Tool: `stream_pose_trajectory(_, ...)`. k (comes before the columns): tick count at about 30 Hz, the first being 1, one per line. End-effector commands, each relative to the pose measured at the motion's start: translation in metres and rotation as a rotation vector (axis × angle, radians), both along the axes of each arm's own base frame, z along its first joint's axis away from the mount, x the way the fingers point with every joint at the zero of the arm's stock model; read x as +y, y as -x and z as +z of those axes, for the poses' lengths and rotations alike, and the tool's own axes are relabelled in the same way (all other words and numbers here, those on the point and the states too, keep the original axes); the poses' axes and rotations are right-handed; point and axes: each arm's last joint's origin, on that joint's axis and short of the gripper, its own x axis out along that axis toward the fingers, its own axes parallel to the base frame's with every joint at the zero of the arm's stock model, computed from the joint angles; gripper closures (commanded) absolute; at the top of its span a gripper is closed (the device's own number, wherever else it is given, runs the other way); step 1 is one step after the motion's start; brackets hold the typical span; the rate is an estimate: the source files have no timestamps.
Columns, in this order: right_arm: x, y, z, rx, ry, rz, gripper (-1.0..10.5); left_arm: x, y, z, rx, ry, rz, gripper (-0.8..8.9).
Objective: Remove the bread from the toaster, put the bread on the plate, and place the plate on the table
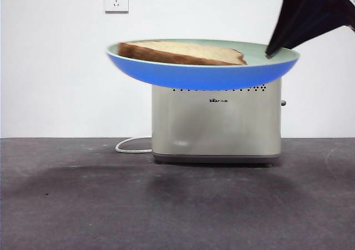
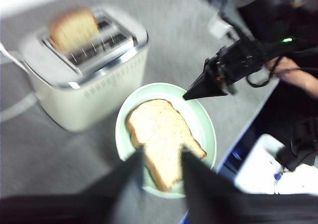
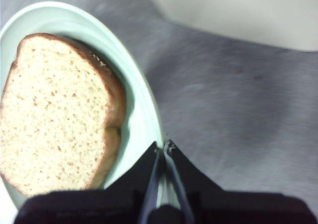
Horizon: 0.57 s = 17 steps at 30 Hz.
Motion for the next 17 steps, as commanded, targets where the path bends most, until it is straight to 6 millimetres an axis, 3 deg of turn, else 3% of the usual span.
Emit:
stream_pose_trajectory(1, -0.005, -0.011, -0.007, 0.019, 0.007, -0.024, 9.6, 0.018, 0.029, 0.009, -0.114, 0.015, 0.027, 8.22)
stream_pose_trajectory(4, -0.006, -0.026, -0.025, 0.088, 0.039, -0.036, 9.6, 0.042, 0.069, 0.016, -0.233, 0.056, 0.081, 8.22)
stream_pose_trajectory(8, -0.001, -0.041, -0.05, 0.166, 0.08, -0.018, 9.6, 0.06, 0.099, 0.016, -0.302, 0.085, 0.111, 8.22)
stream_pose_trajectory(12, 0.003, -0.056, -0.074, 0.217, 0.123, -0.023, 9.6, 0.069, 0.114, 0.011, -0.292, 0.069, 0.128, 8.22)
stream_pose_trajectory(17, 0.007, -0.068, -0.097, 0.263, 0.136, -0.021, 9.6, 0.071, 0.118, 0.005, -0.251, 0.043, 0.126, 8.22)
